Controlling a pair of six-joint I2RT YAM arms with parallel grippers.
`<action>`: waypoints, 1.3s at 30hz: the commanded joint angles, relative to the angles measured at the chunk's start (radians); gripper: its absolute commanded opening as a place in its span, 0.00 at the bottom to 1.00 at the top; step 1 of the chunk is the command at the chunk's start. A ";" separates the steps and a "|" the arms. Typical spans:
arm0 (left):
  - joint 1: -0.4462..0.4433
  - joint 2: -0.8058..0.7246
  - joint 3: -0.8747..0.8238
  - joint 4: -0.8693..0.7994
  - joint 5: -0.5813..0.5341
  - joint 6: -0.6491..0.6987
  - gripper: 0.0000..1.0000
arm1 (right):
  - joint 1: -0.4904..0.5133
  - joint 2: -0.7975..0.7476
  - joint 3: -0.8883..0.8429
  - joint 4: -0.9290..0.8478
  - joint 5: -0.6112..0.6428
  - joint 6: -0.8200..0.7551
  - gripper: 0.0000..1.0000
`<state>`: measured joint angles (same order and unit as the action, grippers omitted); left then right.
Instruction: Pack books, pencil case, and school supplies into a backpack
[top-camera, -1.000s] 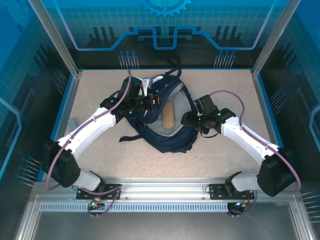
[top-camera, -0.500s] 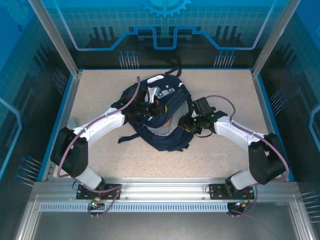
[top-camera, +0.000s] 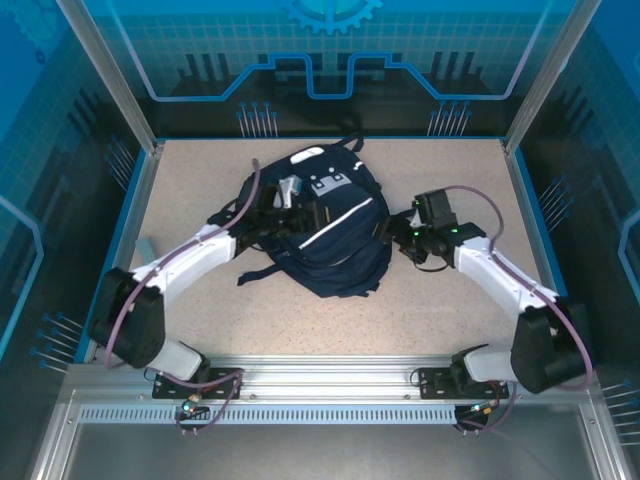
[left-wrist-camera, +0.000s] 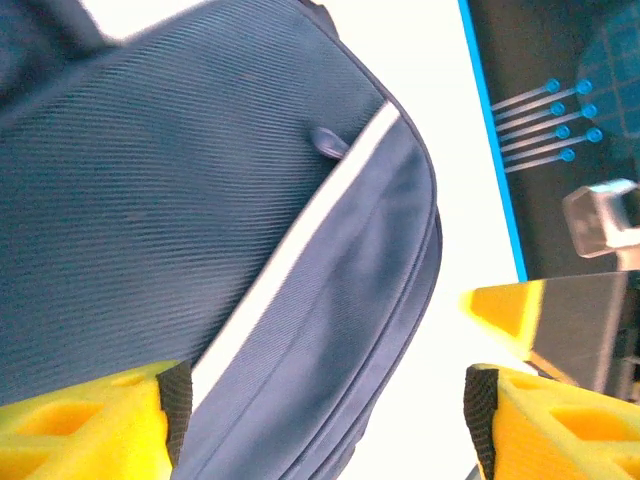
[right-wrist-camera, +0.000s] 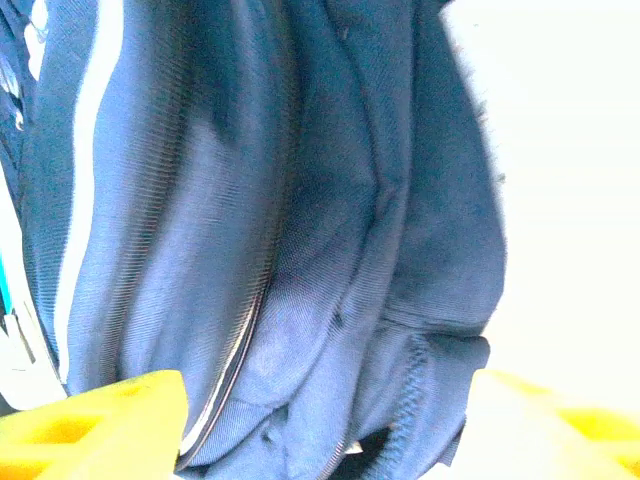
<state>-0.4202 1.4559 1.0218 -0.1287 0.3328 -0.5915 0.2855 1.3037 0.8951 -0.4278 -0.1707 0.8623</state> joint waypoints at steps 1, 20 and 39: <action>0.040 -0.115 -0.079 -0.104 -0.099 0.062 0.80 | -0.042 -0.071 -0.039 -0.085 0.038 -0.032 0.82; 0.046 -0.278 -0.342 -0.216 -0.260 0.188 0.65 | 0.023 -0.031 0.037 -0.062 -0.024 -0.008 0.87; 0.045 0.072 -0.117 -0.194 -0.078 0.435 0.75 | 0.064 -0.017 0.041 -0.040 -0.038 0.012 0.89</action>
<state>-0.3759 1.5024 0.8654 -0.3305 0.2131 -0.2153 0.3347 1.2770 0.9127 -0.4706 -0.1921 0.8635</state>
